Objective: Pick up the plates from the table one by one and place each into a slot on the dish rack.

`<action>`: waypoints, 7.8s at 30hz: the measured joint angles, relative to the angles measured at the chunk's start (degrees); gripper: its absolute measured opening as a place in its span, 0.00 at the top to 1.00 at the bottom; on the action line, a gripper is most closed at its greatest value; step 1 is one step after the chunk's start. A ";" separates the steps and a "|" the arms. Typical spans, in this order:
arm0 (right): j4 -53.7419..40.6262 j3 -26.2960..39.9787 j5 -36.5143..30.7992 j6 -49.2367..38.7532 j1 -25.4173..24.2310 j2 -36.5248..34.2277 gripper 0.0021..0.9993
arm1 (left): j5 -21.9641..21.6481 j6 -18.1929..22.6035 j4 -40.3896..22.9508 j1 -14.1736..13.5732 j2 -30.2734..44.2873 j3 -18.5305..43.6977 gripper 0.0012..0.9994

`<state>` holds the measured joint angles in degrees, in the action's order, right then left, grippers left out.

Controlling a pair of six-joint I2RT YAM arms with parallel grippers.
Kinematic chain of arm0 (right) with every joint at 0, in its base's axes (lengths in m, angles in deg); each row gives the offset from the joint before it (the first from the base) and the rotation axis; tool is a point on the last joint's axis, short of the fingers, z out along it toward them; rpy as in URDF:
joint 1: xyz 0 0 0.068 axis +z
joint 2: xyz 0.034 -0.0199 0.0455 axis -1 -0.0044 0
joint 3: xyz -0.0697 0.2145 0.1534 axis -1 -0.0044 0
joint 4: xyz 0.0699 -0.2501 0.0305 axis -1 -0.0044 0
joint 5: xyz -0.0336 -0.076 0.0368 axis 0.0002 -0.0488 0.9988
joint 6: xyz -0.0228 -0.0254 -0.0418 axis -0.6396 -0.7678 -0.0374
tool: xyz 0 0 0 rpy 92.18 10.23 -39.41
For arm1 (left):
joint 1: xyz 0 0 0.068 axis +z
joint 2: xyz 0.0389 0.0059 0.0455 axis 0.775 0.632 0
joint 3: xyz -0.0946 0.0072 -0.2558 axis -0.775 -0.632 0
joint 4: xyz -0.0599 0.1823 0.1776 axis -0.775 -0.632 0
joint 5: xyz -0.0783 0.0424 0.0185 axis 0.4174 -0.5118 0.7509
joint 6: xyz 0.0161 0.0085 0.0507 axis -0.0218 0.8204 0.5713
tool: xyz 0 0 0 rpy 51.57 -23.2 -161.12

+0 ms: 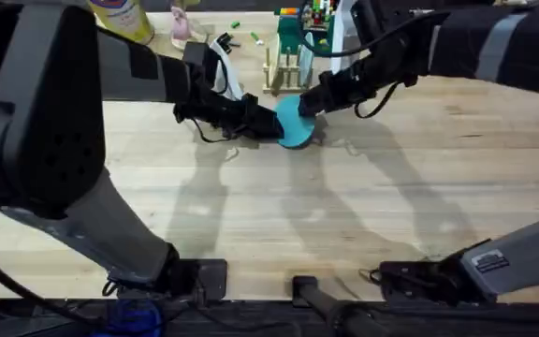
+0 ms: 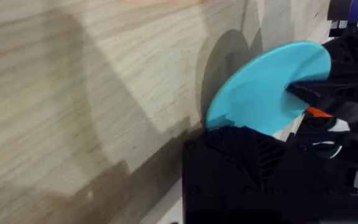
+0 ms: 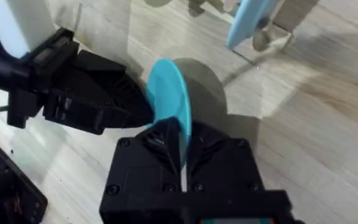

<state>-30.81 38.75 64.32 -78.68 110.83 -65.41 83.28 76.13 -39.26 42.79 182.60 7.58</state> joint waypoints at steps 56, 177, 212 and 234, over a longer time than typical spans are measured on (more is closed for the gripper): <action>-20.68 12.91 -29.44 -1.66 0.61 31.89 0.97 | -35.06 -0.48 -21.57 -0.70 -50.33 0.07 0.96; -24.04 45.21 -44.09 21.37 11.02 -12.27 0.97 | -38.02 -0.59 -25.29 -0.70 -50.95 0.04 0.00; -22.96 45.21 -44.42 21.57 11.43 -19.94 0.97 | -38.02 -0.55 -25.31 -0.70 -50.95 0.04 0.00; -22.81 45.21 -44.42 21.60 11.54 -19.93 0.78 | -38.02 -0.55 -25.31 -0.70 -50.96 0.06 0.00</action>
<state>-53.62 83.96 19.90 -57.08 122.37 -85.34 45.27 75.58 -64.57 42.09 131.64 7.63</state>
